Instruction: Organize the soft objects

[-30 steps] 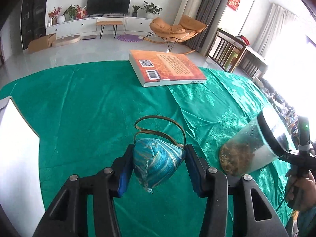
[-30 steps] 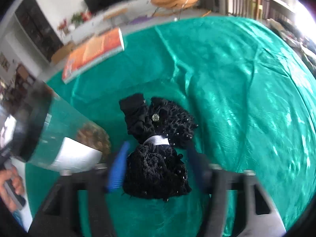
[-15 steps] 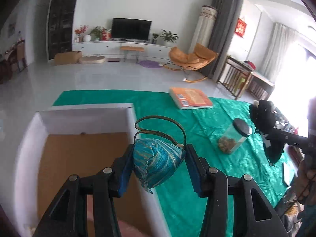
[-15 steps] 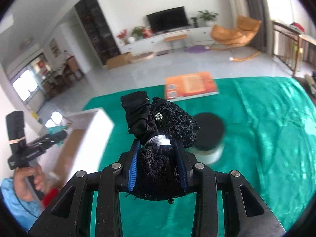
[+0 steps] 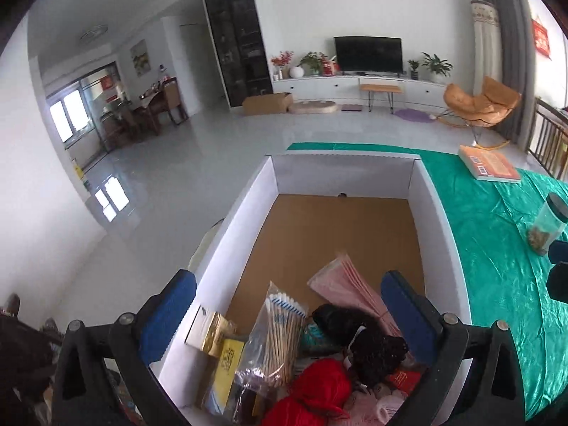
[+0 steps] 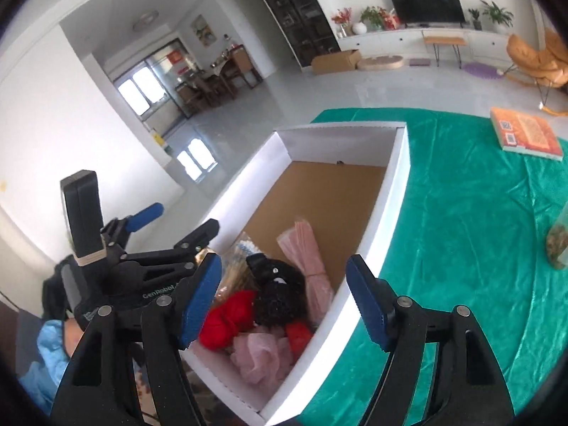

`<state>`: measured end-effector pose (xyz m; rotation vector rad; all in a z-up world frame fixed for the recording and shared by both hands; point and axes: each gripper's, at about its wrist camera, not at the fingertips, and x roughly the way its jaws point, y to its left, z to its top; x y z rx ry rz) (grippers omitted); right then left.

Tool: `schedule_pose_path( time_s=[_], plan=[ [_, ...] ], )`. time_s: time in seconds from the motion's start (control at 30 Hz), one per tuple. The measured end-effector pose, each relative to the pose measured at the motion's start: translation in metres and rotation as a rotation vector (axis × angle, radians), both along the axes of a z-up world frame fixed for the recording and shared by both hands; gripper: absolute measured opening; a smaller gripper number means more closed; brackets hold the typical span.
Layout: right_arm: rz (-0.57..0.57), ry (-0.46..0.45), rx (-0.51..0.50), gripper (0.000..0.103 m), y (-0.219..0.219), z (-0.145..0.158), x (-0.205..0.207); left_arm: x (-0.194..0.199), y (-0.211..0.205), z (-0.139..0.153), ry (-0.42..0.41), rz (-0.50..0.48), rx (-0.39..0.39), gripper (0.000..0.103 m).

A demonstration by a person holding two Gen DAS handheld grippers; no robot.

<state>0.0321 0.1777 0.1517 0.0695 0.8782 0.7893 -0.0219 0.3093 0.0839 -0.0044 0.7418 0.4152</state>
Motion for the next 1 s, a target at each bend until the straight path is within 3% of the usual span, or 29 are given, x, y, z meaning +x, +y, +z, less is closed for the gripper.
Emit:
schedule_pose_path(
  time_s=[0.23, 0.43, 0.8, 1.0],
  plan=[
    [-0.003, -0.073, -0.198, 0.076, -0.003, -0.014, -0.006, -0.010, -0.010, -0.024, 0.082, 0.079, -0.025, 0.103],
    [0.032, -0.111, -0.289, 0.076, 0.007, -0.023, -0.016, -0.019, 0.000, -0.030, 0.108, 0.138, -0.004, 0.103],
    [0.062, -0.135, -0.332, 0.075, 0.018, -0.029, -0.022, -0.022, -0.003, -0.022, 0.089, 0.146, 0.032, 0.103],
    [0.060, -0.121, -0.329, 0.075, 0.019, -0.033, -0.024, -0.032, 0.002, -0.020, 0.064, 0.136, -0.024, 0.103]
  ],
)
